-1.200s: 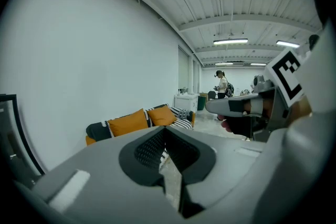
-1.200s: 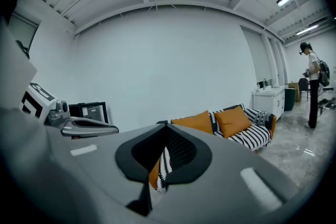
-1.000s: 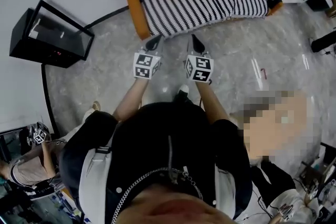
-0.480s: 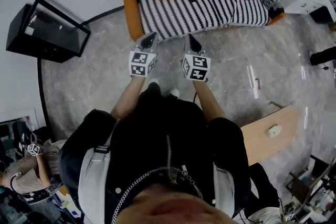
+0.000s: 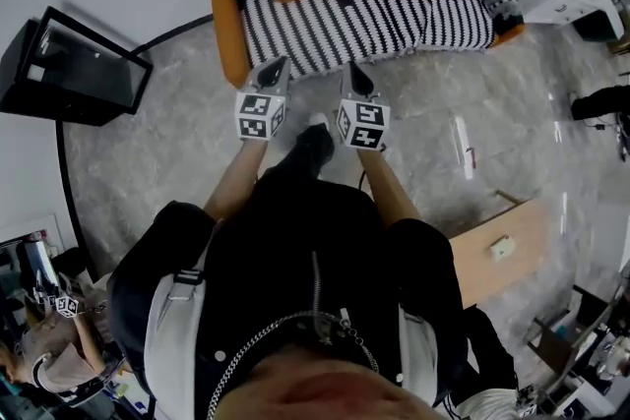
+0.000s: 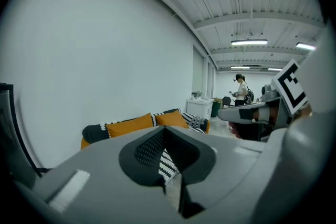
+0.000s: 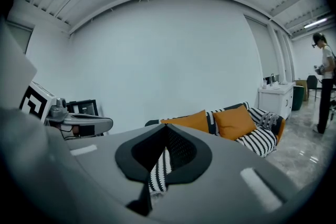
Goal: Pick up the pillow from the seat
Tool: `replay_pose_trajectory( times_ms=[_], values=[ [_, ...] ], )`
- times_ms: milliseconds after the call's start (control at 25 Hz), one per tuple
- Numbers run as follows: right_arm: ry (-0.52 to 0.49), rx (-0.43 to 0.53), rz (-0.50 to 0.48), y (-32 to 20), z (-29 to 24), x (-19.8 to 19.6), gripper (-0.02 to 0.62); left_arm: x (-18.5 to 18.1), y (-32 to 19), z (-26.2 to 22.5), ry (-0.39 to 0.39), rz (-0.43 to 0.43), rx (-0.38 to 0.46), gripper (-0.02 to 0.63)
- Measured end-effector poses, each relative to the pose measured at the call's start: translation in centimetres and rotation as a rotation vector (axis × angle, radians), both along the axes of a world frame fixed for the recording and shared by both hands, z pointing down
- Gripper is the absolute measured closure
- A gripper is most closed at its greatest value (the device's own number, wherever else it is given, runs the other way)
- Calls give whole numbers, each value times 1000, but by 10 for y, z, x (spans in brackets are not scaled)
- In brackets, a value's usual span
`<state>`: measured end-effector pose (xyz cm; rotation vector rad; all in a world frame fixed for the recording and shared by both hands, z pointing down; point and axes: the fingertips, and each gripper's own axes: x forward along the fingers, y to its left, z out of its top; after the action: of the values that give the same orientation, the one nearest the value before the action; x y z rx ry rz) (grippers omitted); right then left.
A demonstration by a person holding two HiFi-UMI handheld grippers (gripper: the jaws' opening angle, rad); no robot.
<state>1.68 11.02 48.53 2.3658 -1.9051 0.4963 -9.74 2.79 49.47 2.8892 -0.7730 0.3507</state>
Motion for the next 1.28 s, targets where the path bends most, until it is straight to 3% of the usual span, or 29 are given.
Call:
replay_pose_trajectory(
  times_ms=[640, 1000, 1280],
  values=[
    [66, -52, -39, -118, 0, 115, 594, 123, -113, 24, 35, -18, -61, 597],
    [63, -56, -24, -190, 2, 180, 594, 184, -179, 37, 7, 14, -62, 597],
    [23, -89, -44, -226, 23, 210, 594, 210, -210, 47, -35, 3, -84, 597]
  ],
)
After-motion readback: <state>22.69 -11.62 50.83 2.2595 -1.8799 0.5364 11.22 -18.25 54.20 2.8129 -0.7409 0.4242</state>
